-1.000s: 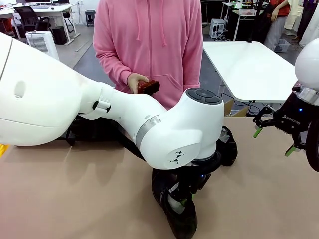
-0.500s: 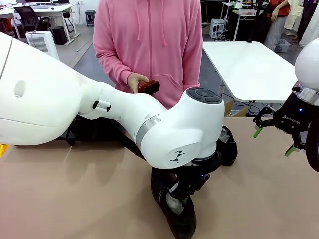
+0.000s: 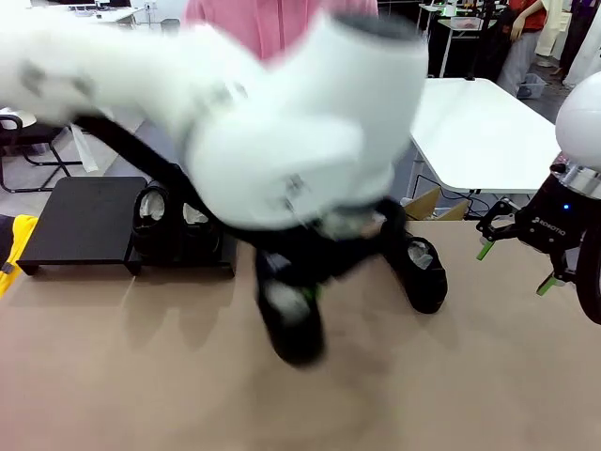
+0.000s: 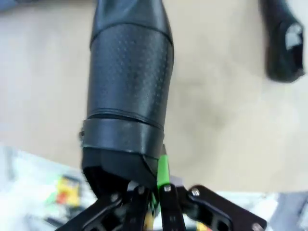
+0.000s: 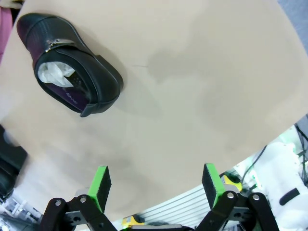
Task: Organize the shoes by placing them on the stand.
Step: Place the Shoe from the middle of the table onto the Shoes Stand.
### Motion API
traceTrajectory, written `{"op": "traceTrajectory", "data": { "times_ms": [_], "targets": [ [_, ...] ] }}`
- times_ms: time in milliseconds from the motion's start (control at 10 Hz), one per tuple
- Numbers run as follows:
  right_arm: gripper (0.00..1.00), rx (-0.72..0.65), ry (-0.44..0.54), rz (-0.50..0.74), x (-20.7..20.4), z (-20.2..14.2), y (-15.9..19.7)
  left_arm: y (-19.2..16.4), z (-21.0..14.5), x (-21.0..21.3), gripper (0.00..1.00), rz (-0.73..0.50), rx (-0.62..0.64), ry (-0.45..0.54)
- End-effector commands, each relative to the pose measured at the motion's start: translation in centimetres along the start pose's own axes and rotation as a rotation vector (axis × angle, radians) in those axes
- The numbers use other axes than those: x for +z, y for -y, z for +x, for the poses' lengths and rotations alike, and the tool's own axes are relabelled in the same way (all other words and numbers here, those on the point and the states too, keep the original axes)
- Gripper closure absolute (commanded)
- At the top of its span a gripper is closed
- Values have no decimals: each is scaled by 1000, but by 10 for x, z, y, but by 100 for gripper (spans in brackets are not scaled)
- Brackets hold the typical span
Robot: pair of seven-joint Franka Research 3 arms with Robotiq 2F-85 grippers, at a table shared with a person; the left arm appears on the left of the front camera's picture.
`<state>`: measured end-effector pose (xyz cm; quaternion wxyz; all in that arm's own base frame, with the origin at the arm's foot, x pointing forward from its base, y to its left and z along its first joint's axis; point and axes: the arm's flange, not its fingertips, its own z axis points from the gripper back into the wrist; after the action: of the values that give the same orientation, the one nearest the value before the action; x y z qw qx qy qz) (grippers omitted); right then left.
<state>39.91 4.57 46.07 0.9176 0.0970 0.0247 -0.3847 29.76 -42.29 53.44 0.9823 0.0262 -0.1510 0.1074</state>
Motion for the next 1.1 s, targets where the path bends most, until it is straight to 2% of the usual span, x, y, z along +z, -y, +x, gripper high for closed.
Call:
{"op": "traceTrajectory", "data": {
  "times_ms": [0, 200, 300, 400, 700, 1000],
  "targets": [
    [0, 11, 4, 2, 1, 0, 1, -49, 60, 41, 100, 44, -92, 366],
    [0, 11, 4, 2, 1, 0, 1, -115, 129, 45, 100, 212, -67, 364],
    [0, 11, 4, 2, 1, 0, 1, -146, 159, 46, 100, 217, -18, 350],
    [0, 11, 4, 2, 1, 0, 1, -175, 183, 39, 100, 279, 30, 358],
    [0, 11, 4, 2, 1, 0, 1, -246, 221, -9, 100, 420, 77, 293],
    [0, 11, 4, 2, 1, 0, 1, -303, 243, -63, 100, 489, 106, 352]
  ]
}}
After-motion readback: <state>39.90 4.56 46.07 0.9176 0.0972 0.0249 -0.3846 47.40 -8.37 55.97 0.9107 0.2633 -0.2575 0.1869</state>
